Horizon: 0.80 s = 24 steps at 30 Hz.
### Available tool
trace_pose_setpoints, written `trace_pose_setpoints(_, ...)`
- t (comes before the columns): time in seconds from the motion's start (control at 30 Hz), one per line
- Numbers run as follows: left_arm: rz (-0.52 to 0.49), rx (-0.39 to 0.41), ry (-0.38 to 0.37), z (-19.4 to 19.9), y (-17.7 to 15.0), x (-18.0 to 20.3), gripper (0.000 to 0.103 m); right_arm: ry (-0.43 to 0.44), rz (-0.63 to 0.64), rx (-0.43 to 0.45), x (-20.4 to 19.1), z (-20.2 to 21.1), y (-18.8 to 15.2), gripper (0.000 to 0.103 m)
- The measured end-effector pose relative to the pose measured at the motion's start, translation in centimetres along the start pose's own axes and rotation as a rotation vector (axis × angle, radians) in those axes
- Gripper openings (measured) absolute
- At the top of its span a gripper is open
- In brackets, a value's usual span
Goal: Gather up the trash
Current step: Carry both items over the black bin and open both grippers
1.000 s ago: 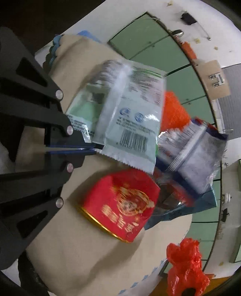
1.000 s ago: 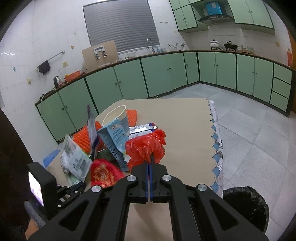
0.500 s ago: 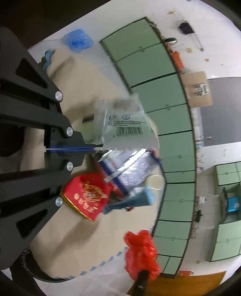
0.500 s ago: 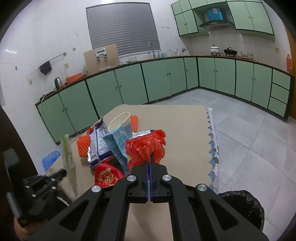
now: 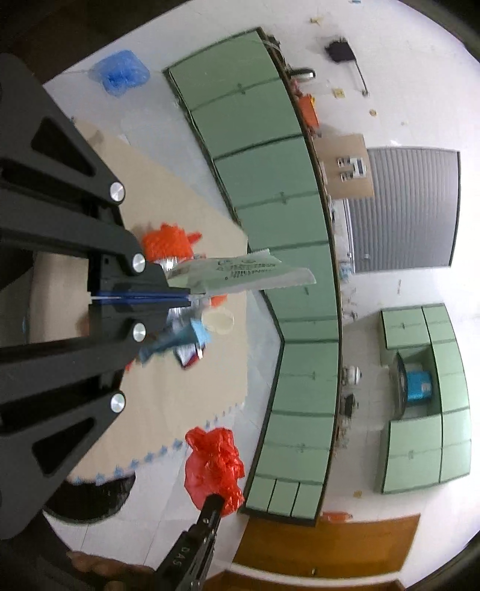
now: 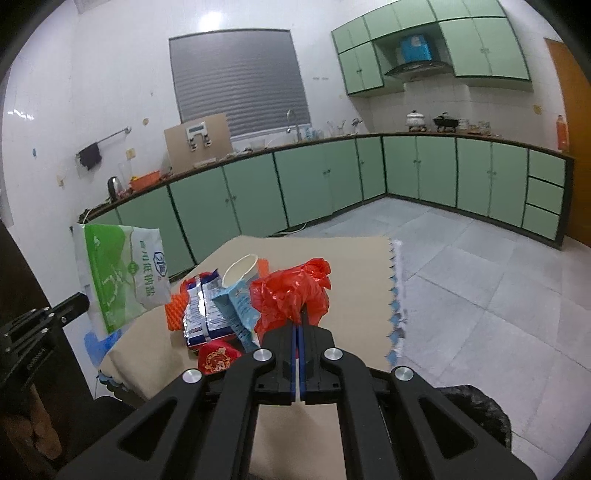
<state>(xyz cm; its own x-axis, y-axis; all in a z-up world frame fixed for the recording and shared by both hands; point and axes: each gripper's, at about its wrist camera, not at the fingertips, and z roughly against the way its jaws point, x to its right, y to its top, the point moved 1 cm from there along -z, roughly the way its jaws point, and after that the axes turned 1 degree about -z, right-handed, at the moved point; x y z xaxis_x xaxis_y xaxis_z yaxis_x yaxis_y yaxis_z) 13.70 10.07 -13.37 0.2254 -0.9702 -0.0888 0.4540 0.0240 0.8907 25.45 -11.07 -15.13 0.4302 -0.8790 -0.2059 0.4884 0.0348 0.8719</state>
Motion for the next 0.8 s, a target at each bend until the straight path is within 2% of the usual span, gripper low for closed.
trace_pose_setpoints(0.17, -0.035, 0.007, -0.112, 1.3, 0.0, 3.9, 0.0, -0.057, -0.028, 0.009, 1.9, 2.8, -0.4, 0.001)
trace_pose_setpoints(0.5, -0.132, -0.025, -0.372, 1.6, -1.1, 13.2, 0.0, -0.23, -0.133, -0.005, 8.8, 8.0, -3.5, 0.001)
trace_pose_setpoints(0.6, -0.165, -0.04, -0.45, 0.7, -1.9, 15.9, 0.0, -0.277, -0.159, -0.02, 10.9, 8.6, -4.6, 0.001)
trace_pose_setpoints(0.8, -0.241, -0.13, -0.589, -2.9, -4.6, 21.7, 0.0, -0.36, -0.225, -0.083, 15.1, 8.0, -7.7, 0.001)
